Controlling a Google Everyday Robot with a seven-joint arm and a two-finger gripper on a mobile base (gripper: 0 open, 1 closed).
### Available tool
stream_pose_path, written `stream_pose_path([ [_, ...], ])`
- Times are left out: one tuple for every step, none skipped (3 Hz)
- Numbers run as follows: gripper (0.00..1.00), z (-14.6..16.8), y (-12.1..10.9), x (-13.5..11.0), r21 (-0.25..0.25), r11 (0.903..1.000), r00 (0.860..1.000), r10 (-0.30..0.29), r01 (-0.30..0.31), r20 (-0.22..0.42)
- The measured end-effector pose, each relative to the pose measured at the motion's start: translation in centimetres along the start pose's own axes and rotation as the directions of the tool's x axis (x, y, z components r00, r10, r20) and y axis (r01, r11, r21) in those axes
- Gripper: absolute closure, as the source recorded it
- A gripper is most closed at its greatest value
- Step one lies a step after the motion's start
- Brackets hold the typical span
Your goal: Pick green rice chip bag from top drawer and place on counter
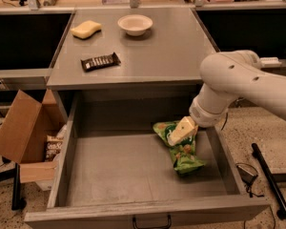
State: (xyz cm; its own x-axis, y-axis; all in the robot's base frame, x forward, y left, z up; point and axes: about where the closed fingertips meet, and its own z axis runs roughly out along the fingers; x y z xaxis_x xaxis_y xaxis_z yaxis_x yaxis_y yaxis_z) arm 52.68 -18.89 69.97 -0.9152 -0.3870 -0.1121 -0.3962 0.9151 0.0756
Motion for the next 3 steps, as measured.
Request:
stream_pose_path([
  [0.0,0.6,1.2,-1.8,-0.007,0.999,0.999,0.045,-0.045,-0.02],
  [0.0,0.3,4.3,-3.6,-0.022,0.9977,0.996,0.062,-0.064,-0.069],
  [0.0,0.3,5.8,-3.9,-0.035,0.9964,0.993,0.074,-0.078,-0.096],
])
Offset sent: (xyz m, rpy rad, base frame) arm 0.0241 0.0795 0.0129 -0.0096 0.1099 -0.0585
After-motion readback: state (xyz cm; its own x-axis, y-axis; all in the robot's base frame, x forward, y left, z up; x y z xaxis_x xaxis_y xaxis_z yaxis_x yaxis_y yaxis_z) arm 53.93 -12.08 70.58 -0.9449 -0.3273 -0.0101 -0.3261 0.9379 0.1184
